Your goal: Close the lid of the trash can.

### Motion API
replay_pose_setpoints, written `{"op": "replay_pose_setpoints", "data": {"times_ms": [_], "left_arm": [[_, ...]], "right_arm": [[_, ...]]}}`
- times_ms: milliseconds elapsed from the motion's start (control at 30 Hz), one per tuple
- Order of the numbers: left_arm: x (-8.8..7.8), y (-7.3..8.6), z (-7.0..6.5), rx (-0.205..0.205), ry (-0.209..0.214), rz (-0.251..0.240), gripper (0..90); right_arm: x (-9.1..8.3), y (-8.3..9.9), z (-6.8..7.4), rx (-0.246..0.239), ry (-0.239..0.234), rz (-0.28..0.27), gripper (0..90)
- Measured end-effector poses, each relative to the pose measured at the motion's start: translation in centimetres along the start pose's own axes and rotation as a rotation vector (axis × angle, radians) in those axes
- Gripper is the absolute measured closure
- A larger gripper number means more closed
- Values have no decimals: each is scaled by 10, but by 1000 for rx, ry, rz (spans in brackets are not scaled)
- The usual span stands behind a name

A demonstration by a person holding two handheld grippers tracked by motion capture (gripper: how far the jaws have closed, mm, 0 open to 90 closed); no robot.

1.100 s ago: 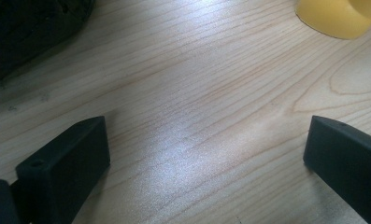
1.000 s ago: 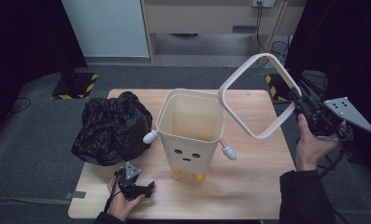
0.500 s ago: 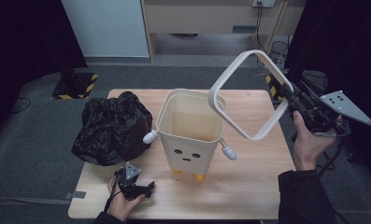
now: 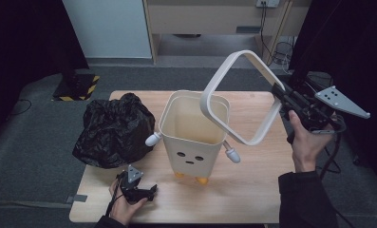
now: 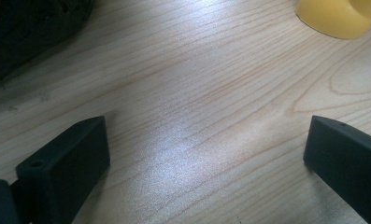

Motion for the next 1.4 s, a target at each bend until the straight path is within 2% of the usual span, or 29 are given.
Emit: {"op": "replay_pose_setpoints", "data": {"times_ms": [667,1067,1400], "left_arm": [[0,0,0,0,0,0,0],[0,0,0,0,0,0,0],[0,0,0,0,0,0,0]], "right_arm": [[25,7,13,70,-102,52,790],[39,13,22,107,-150,91,789],[50,21,31,121,-174,126,788]]}}
Point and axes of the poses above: each handheld gripper's, and its own axes: x roughly forward along the jaws, y roughly out of its underside, z roughly to its left, the point moved 1 cm from there along x, roughly forward along the jaws, and after that the axes turned 10 degrees about x, right-handed, at the moved point
